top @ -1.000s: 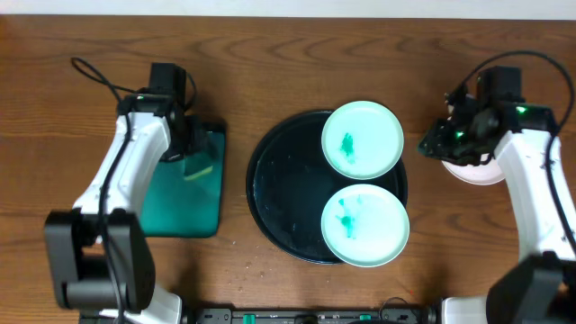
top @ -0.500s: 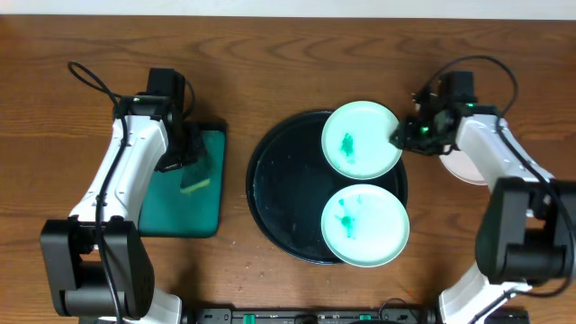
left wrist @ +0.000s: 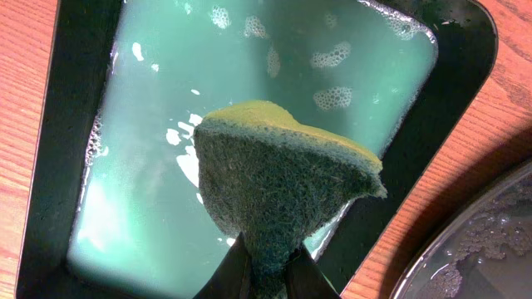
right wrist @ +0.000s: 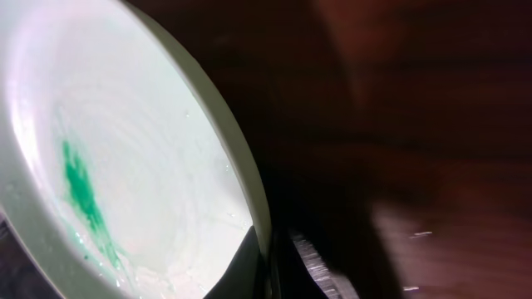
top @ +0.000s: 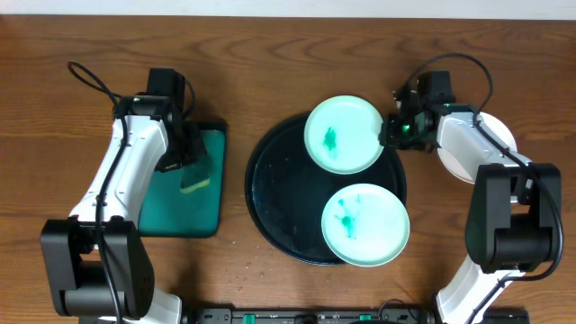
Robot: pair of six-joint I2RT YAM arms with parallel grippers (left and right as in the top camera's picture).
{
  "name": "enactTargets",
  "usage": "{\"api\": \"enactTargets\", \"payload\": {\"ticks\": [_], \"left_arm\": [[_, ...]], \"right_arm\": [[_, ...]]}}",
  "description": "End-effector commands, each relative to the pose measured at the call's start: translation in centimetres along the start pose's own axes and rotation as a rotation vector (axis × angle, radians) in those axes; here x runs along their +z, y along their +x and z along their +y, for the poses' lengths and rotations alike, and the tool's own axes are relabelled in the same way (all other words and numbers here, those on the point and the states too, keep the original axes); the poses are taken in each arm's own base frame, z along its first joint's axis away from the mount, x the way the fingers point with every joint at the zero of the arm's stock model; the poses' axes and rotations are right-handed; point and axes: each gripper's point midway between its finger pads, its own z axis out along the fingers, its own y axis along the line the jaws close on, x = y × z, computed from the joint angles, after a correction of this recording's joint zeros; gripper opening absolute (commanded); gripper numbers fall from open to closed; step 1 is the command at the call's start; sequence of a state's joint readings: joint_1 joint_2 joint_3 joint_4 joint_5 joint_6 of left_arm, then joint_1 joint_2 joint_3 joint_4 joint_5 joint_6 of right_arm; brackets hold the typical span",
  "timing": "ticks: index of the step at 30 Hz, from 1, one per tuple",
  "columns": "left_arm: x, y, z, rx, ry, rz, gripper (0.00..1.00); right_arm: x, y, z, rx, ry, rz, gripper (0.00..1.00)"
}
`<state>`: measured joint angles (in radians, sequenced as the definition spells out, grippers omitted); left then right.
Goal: Clean dirty plates on tray and stack at the side
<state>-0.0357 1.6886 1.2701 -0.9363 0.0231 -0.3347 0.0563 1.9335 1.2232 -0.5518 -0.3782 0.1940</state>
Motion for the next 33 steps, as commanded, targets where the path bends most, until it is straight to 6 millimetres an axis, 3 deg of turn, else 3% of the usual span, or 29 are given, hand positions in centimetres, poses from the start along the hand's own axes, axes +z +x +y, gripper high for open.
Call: {"api": "enactTargets", "payload": {"ticks": [1,5,12,19,24,29,33], "left_arm": [[0.0,0.1,0.0,0.023,-0.005,0.002,0.07],[0.0,0.4,-1.1,0.058,0.020,0.002,0.07],[-0.4,1.3,-6.6,0.177,0.135,-0.029,0.07],[-0.3,2.7,-12.0,0.228,0.197,-0.069,0.07],[0.5,4.5,-16.0,0.232,0.267,-0.049,0.07],[3.3,6.6,-19.7,0.243,0.291,-0.018,0.07],[4.9,7.3,-20.2,0.228,0.273,0.010,0.07]], "right_arm": [[0.7,2.0,3.3,-0.023,-0.117,0.077,0.01],[1.5,4.3,5.9,-0.061,-0.124,0.149,0.01],[3.3,5.5,8.0,-0.067,-0.025,0.148,0.01],[6.3,6.7,7.1,-0.028,-0.012,0.200,0.01],[7.0,6.6,7.4,-0.049,-0.027,0.194,0.01],[6.9,6.8,7.9,-0.051,-0.055,0.204,0.01],[6.7,7.1,7.7,-0.063,-0.049,0.217,0.01]]}}
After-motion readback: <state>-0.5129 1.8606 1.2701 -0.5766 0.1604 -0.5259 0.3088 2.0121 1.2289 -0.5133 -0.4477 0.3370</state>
